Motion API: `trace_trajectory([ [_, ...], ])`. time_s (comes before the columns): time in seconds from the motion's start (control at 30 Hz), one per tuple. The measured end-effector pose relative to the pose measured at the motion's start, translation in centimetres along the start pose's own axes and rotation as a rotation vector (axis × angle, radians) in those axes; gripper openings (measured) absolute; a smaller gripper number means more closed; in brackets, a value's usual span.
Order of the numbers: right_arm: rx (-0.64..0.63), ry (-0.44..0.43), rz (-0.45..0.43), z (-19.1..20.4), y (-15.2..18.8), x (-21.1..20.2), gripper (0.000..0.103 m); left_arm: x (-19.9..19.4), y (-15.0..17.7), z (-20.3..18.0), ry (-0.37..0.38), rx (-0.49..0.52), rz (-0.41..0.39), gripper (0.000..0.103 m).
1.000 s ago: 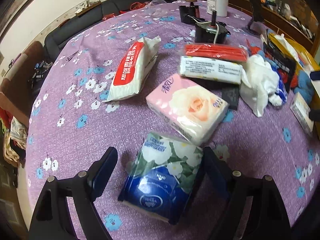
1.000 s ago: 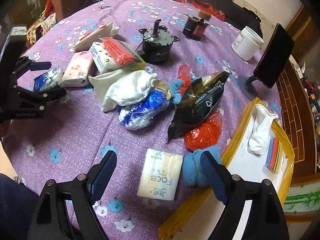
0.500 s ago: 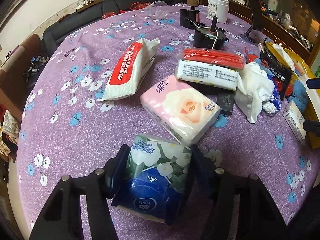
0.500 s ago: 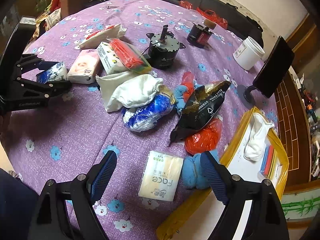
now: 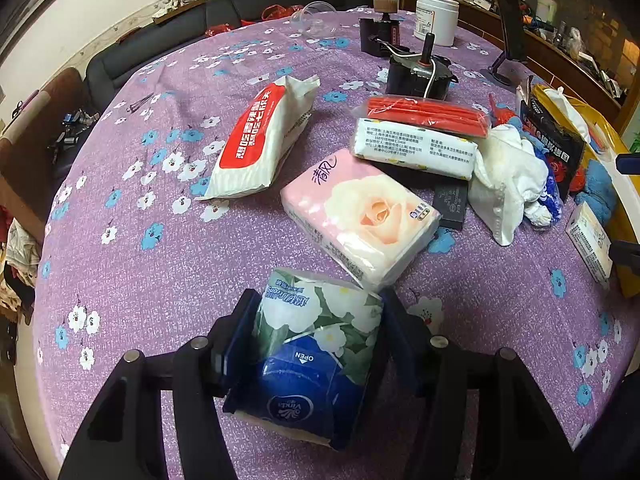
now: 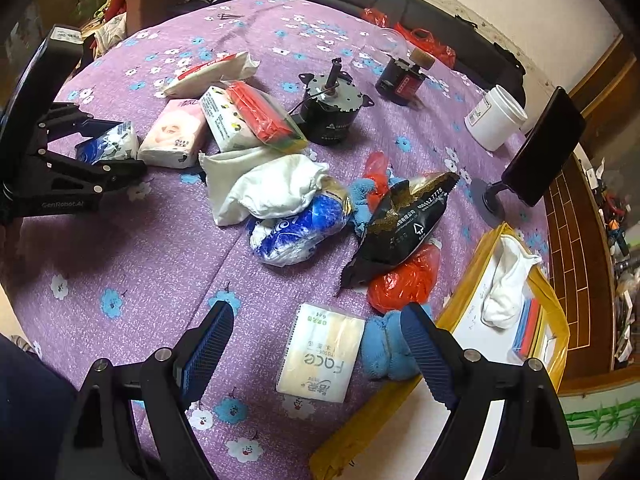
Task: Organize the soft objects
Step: 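Grasp the 'Face' tissue pack with the right gripper while the left gripper holds its pack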
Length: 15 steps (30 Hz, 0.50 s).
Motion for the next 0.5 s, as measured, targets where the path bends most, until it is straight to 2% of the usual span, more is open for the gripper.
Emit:
trace_trajectory([
  [0.17,0.005,-0.015,0.003,0.0,0.0,0.1,0.089,-0.1,0.1,0.0,0.002,-0.003,-0.003,0.059],
  [0.27,0.086,-0.120,0.036,-0.7,0.7,1.2,0.089,-0.2,0.2,0.0,0.004,-0.005,-0.006,0.058],
  [0.33,0.223,-0.257,0.072,-2.1,1.7,2.3,0.089,-0.3,0.3,0.0,0.006,-0.009,-0.005,0.057],
  [0.4,0.344,-0.352,0.091,-3.5,2.4,3.0,0.089,-0.5,0.4,0.2,0.007,-0.013,-0.005,0.057],
  [0.5,0.414,-0.393,0.098,-4.8,2.8,3.3,0.089,-0.8,0.6,0.5,0.011,-0.028,-0.007,0.057],
])
Point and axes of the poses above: each gripper's, at about its wrist camera, not at the fingertips, and x roughly the way its jaws point, z to its left, y to its underside, the point moved 6 cm from there along x, roughly the way its jaws point, and after that the axes turned 8 degrees about -x, right-handed, at the moved point
